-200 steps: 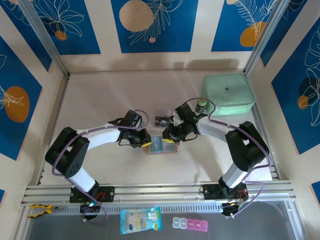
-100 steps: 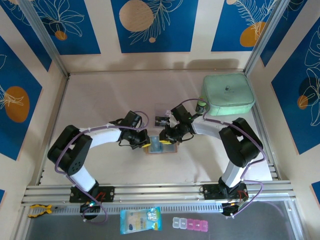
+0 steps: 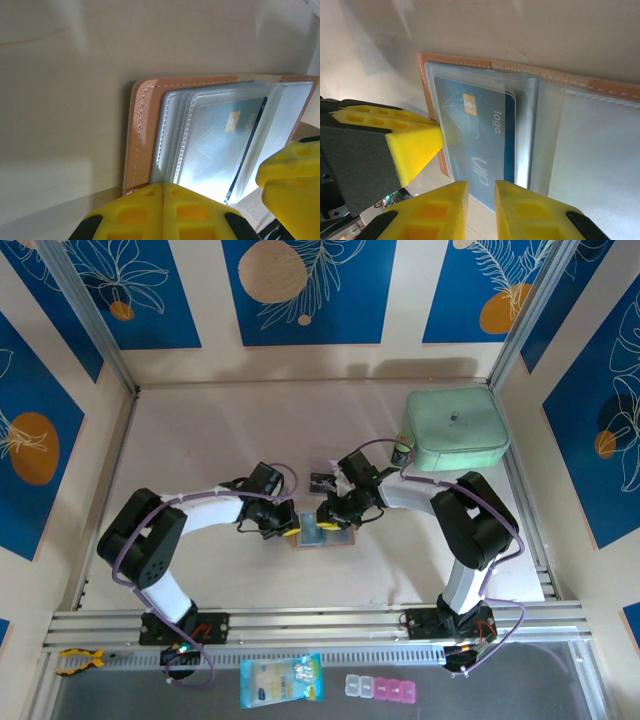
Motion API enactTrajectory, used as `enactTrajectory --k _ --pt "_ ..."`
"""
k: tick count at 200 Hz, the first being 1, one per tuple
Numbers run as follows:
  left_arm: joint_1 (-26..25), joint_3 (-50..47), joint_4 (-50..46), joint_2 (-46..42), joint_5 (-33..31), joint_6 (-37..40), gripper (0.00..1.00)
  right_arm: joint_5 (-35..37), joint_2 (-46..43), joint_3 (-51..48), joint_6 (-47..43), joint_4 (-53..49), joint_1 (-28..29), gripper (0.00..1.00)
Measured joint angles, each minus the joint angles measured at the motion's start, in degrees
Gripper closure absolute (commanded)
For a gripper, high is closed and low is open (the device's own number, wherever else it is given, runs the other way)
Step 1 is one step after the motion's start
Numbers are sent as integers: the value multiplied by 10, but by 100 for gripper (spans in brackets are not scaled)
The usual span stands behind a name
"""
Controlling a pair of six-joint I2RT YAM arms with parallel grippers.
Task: Take the credit cards out of the card holder
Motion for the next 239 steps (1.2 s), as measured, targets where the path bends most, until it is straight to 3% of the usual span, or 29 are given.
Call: enactTrajectory --k 92,239 --pt "0 0 -3 0 0 0 96 2 15 0 -4 7 1 84" --pt "0 0 -8 0 0 11 96 -5 37 14 -26 13 16 82"
